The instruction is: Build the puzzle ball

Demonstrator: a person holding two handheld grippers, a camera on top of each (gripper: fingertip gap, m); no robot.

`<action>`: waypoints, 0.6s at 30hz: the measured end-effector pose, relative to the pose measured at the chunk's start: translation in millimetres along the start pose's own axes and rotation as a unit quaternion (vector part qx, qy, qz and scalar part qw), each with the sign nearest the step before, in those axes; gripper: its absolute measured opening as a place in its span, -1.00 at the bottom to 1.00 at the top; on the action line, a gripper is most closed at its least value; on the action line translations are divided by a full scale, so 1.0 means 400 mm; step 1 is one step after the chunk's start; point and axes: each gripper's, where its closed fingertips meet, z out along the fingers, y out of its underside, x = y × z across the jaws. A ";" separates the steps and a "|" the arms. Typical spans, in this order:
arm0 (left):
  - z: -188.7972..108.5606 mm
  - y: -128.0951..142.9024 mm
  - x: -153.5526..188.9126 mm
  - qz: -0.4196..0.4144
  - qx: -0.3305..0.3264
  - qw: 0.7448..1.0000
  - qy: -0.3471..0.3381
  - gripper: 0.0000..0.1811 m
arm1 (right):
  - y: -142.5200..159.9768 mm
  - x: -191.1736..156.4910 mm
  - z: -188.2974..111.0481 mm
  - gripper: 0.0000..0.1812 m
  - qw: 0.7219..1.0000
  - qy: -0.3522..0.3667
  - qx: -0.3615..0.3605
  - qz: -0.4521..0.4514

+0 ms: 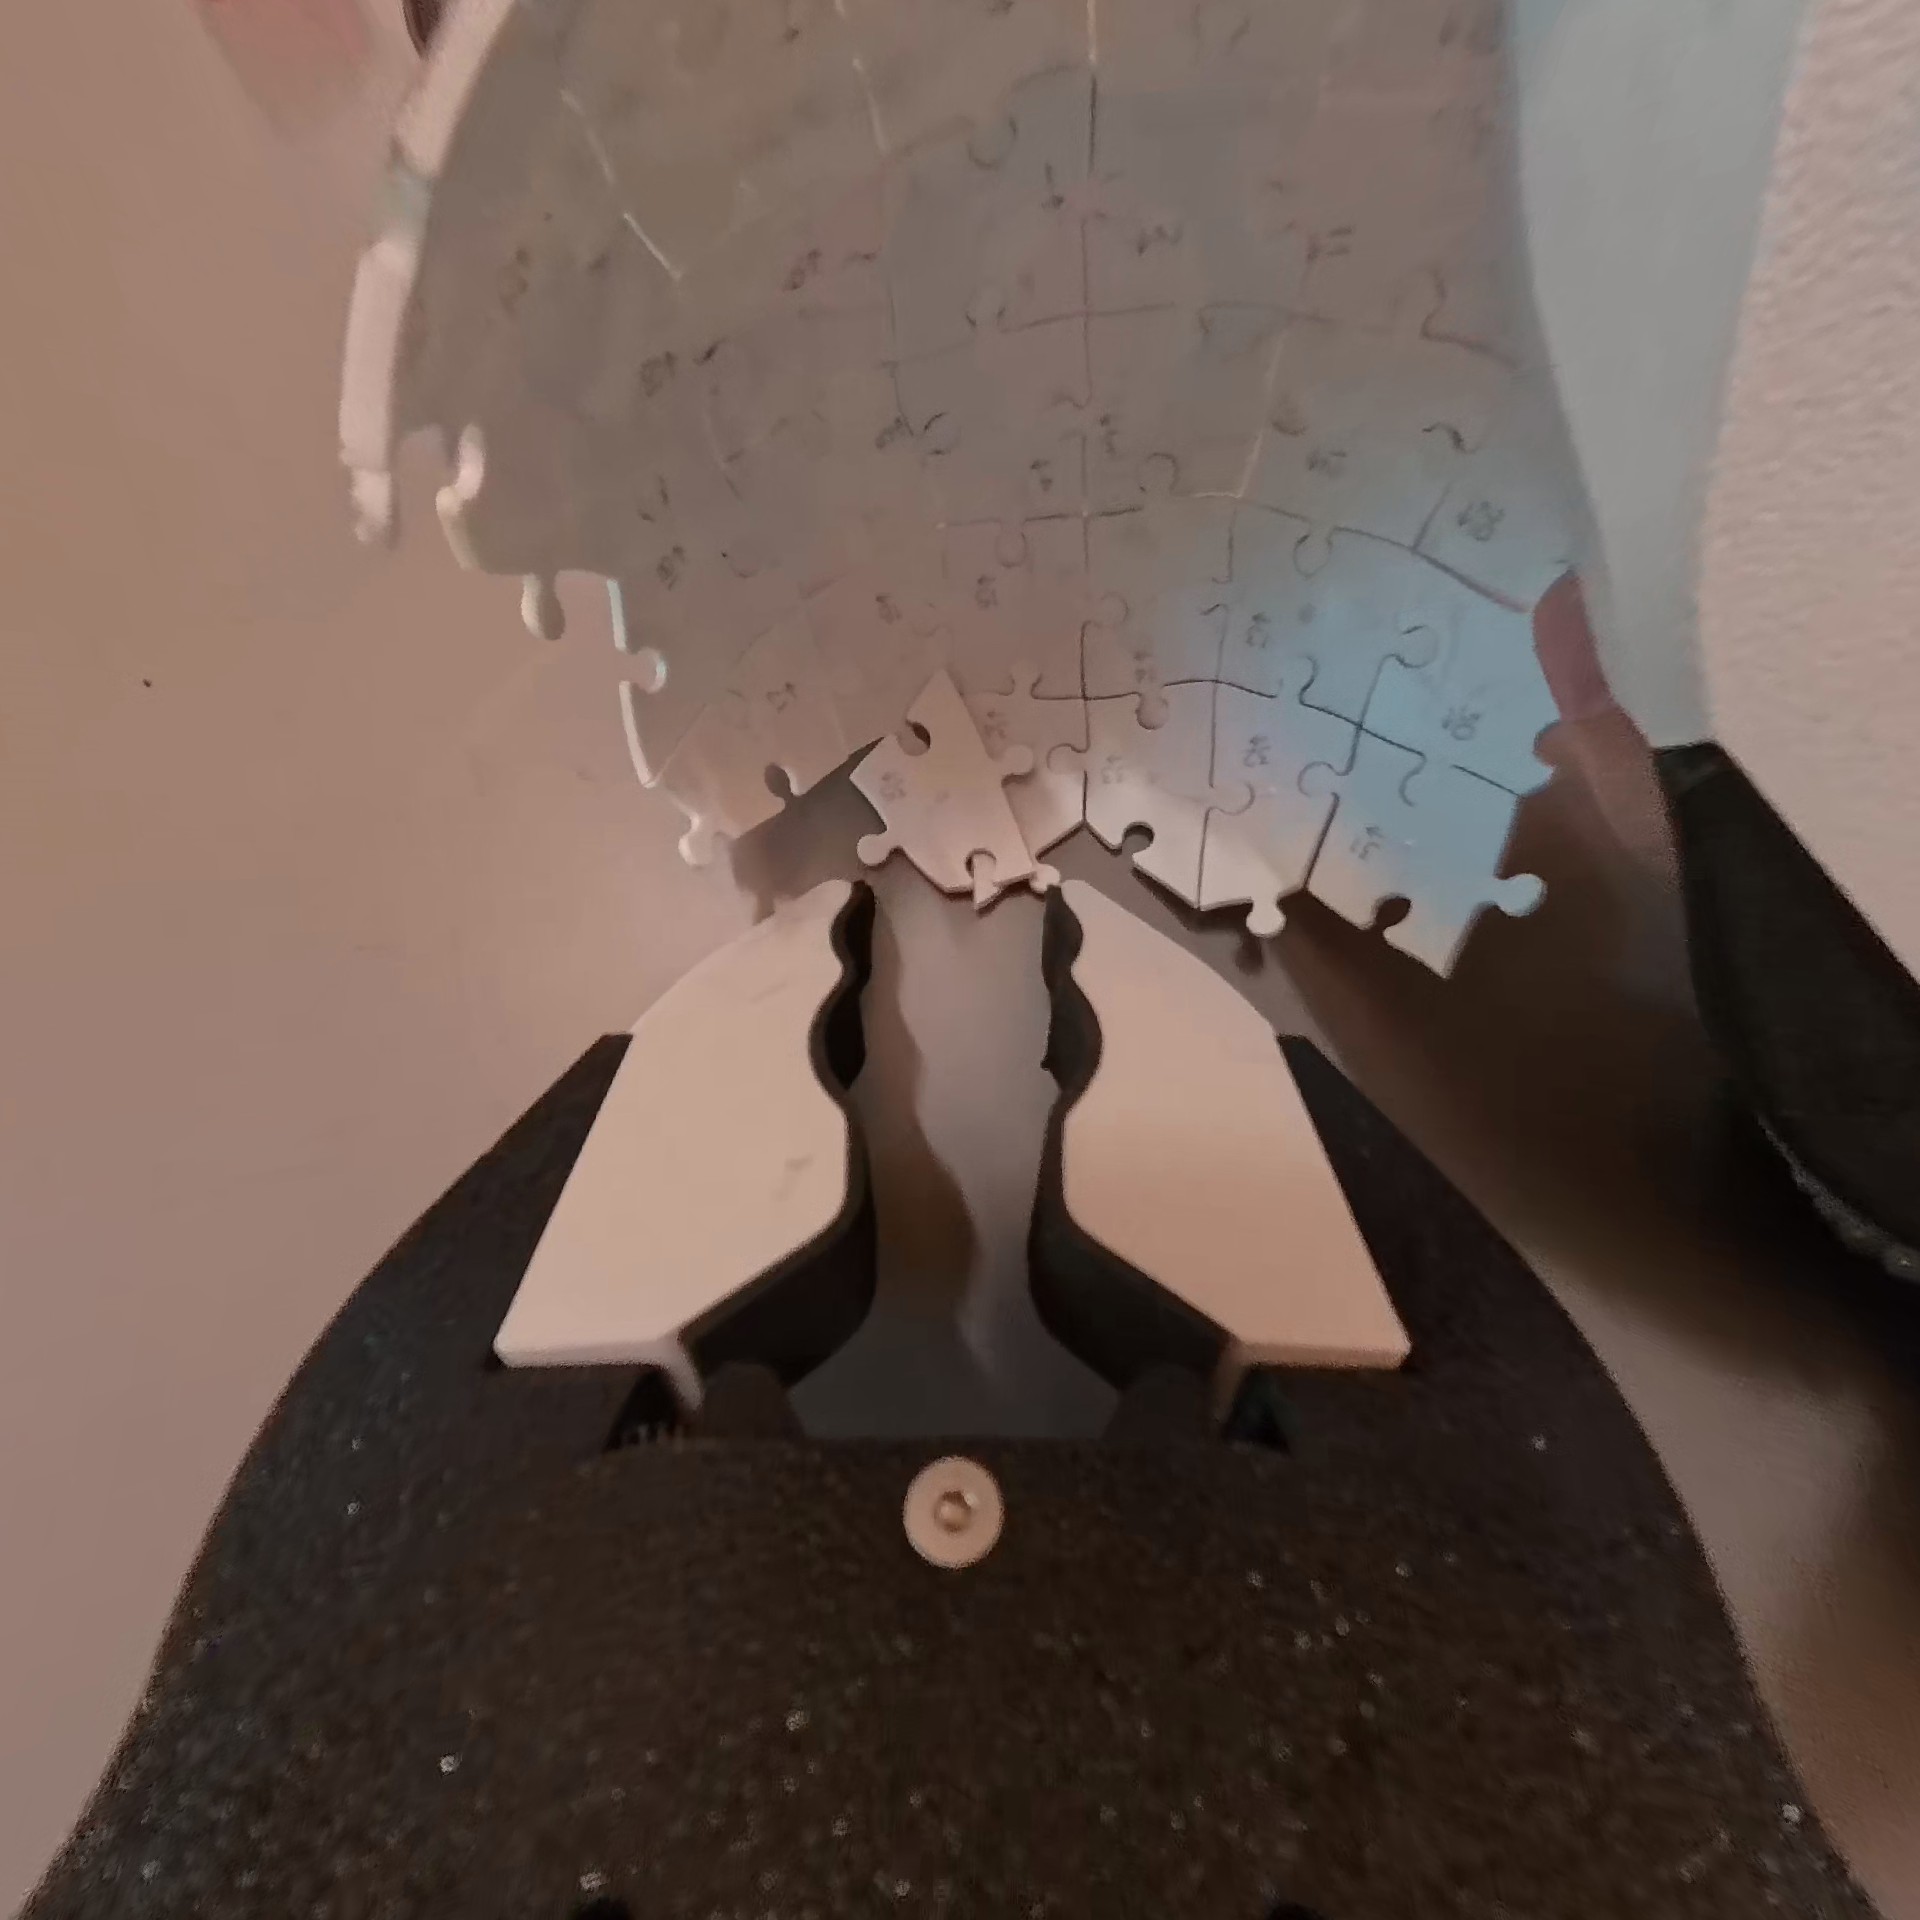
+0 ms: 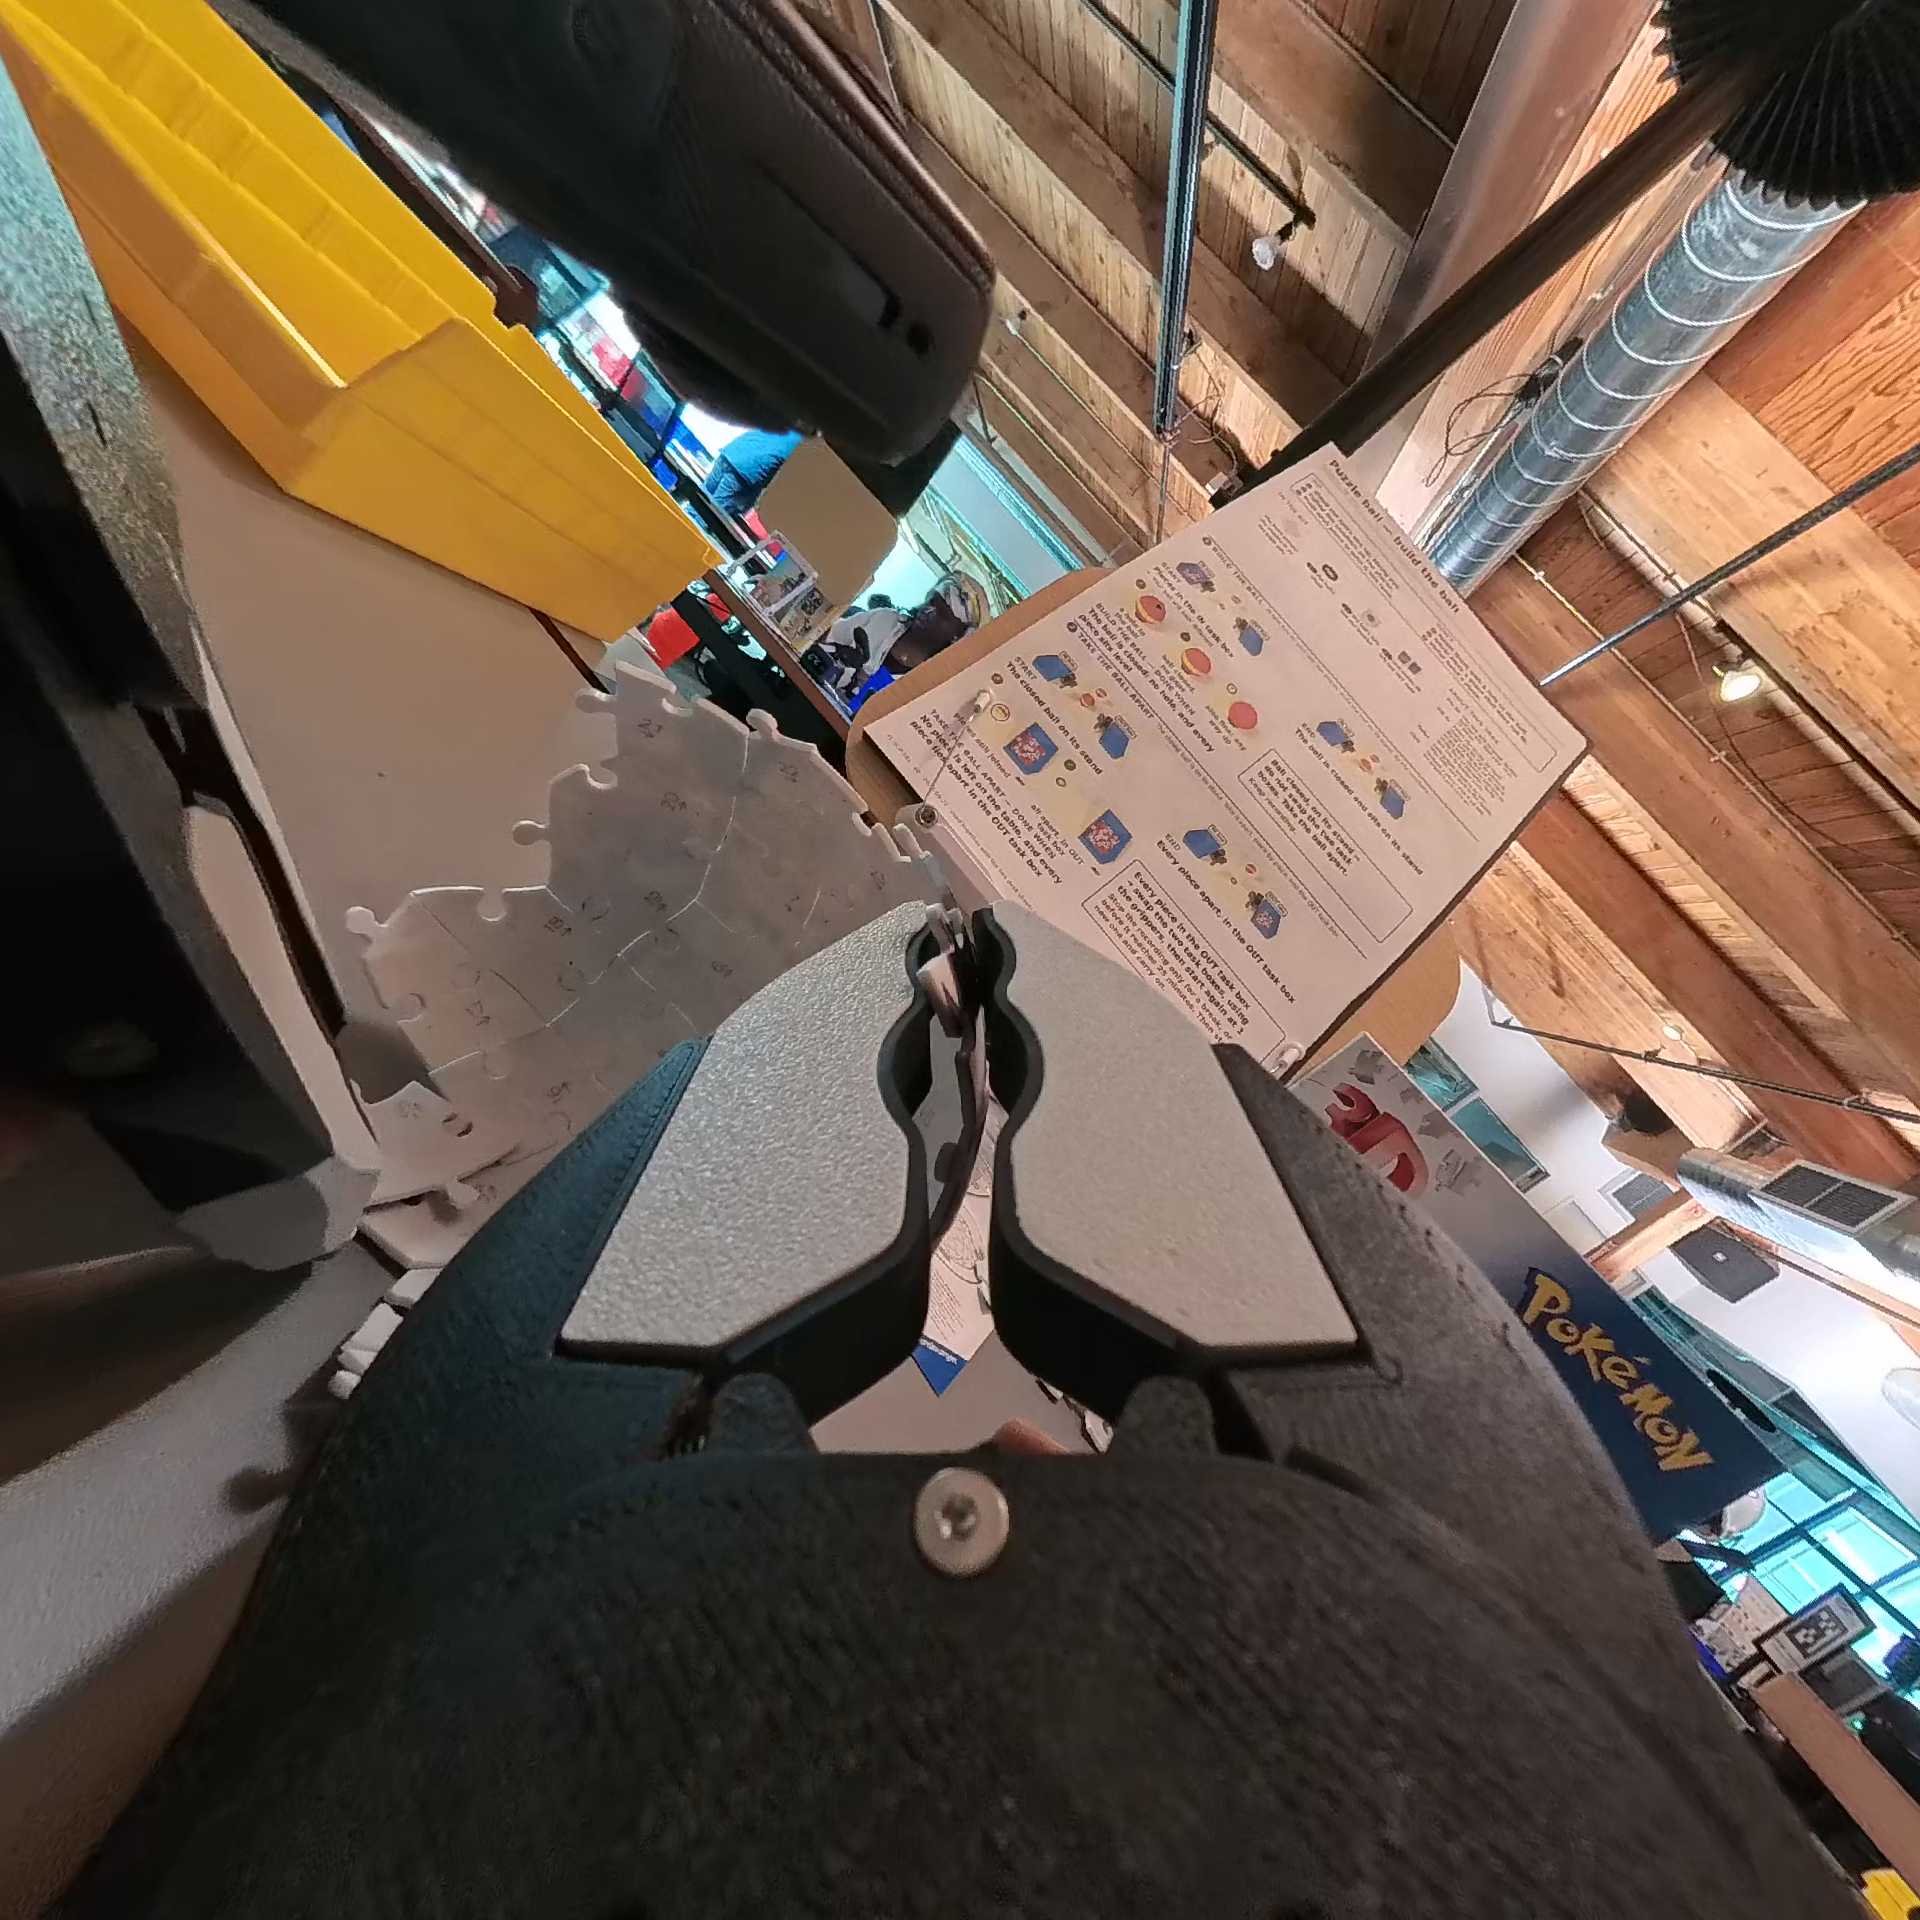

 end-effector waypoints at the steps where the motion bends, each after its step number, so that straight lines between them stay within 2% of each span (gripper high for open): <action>1: -0.001 0.001 -0.001 -0.002 0.000 1.000 -0.001 -0.66 | 0.000 0.000 0.000 -0.94 1.000 0.000 0.000 0.000; 9: 0.007 -0.013 0.004 -0.044 0.015 0.999 -0.009 -0.63 | -0.001 0.000 0.000 -0.94 1.000 0.000 0.000 -0.001; 18: 0.001 -0.010 -0.018 -0.047 0.013 0.999 -0.023 -0.72 | -0.001 0.000 0.000 -0.94 1.000 0.000 0.001 -0.001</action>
